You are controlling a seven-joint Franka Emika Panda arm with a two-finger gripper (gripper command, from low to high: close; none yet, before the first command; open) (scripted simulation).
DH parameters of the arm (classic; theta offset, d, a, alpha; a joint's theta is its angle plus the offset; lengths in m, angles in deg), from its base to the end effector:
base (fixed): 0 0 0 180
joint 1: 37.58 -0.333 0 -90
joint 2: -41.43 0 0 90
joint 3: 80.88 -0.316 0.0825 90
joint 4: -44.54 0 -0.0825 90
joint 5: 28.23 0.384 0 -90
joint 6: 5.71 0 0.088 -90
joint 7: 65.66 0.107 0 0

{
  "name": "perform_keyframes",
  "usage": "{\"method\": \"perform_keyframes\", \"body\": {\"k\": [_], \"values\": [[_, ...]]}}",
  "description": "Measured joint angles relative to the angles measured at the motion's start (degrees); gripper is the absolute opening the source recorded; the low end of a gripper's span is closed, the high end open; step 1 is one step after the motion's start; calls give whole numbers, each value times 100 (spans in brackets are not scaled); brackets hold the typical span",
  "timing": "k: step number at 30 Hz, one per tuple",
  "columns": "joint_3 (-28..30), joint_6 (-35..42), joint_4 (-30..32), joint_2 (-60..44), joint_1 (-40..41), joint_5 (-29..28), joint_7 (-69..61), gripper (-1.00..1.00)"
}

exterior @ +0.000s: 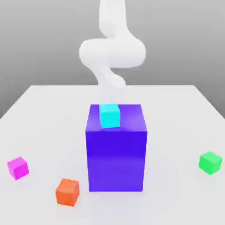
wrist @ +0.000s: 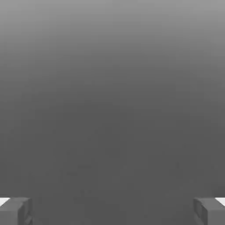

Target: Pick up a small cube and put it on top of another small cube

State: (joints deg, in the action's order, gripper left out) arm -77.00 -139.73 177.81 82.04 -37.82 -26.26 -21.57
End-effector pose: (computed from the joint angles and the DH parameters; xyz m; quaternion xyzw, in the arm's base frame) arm 0.3804 -0.0322 0.6683 -0.8524 0.3847 -0.3167 0.1585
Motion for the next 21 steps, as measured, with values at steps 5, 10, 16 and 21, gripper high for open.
{"method": "perform_keyframes", "body": {"k": [5, 10, 16, 21], "values": [[757, -458, 305, -1073, 4, 452, -391, 0], [1419, -898, 599, -2121, 80, 932, -803, 0], [2034, -1420, 949, -3378, 337, 1492, -1283, 0], [2316, -1896, 1256, -4364, 918, 1731, -1523, 0]]}}
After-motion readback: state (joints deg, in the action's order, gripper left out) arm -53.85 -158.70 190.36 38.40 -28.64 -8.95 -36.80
